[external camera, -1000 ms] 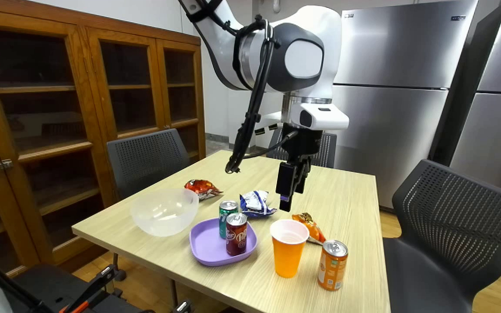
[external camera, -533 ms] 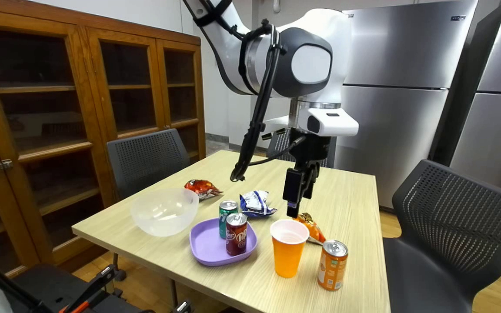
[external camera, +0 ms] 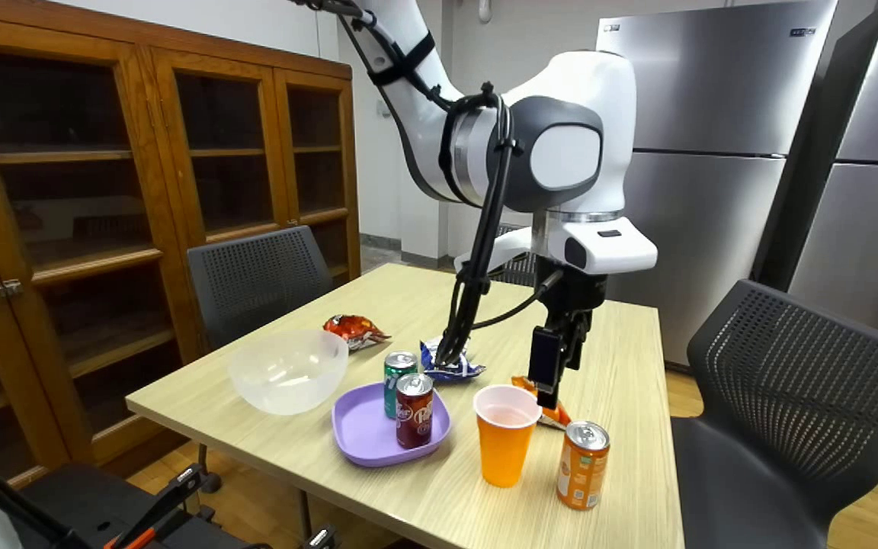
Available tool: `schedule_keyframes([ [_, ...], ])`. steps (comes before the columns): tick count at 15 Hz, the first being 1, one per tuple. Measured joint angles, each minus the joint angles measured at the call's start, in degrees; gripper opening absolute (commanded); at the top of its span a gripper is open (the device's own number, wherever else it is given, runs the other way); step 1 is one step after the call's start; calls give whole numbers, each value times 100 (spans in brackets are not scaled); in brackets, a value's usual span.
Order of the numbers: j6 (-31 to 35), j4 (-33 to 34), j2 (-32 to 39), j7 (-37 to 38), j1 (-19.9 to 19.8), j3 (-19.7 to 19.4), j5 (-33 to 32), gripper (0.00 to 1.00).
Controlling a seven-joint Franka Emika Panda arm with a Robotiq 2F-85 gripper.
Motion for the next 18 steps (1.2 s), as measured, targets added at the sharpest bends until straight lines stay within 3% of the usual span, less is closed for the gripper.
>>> schedule_keyframes([
  [8,404,569,1060,67,29,-20,236,100],
  [18,433,1349,2154,455,132,-63,415,100],
])
